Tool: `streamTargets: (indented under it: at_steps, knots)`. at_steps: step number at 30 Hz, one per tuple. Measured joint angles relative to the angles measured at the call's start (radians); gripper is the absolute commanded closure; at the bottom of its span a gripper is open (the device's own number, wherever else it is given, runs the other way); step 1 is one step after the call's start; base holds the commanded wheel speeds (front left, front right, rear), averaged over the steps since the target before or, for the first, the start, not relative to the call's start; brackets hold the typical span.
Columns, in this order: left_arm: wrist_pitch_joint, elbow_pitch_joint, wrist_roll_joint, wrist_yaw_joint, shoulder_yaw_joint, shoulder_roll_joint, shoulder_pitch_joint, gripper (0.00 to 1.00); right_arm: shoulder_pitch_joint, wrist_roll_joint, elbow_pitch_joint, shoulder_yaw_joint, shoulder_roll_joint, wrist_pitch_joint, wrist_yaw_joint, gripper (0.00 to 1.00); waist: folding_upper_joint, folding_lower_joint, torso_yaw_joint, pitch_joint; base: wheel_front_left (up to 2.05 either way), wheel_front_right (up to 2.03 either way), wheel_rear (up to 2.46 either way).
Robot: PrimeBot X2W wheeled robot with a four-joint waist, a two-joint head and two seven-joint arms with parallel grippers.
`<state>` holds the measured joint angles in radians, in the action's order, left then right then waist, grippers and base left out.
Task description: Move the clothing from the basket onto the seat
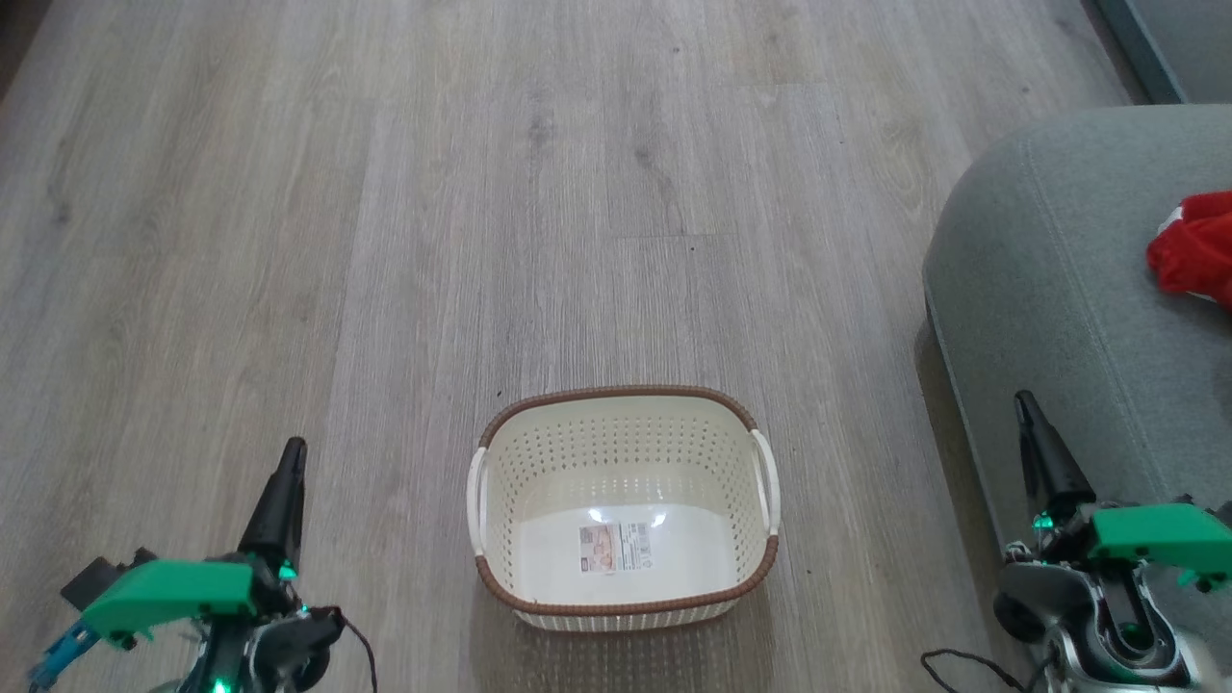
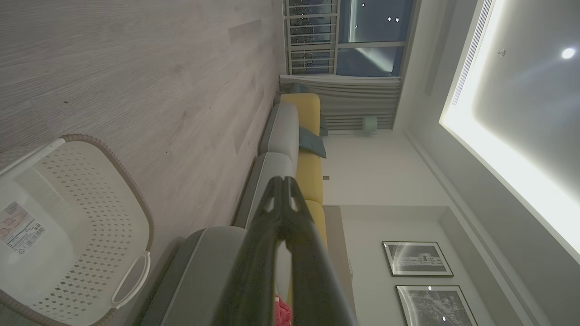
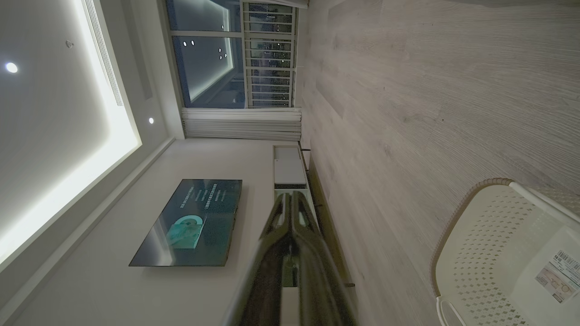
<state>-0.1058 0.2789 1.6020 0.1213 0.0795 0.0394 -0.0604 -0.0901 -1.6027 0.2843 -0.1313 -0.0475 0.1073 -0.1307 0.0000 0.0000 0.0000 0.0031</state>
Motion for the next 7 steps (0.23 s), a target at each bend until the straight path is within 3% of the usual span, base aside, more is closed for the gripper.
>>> streamTargets:
  at_steps: [7]
  knots:
    - [0.0, 0.0, 0.0, 0.0, 0.0, 0.0, 0.0, 1.0, 0.0, 0.0, 0.0, 0.0, 0.0, 0.0, 0.0, 1.0, 0.0, 0.0, 0.0, 0.0, 0.0, 0.0, 0.0]
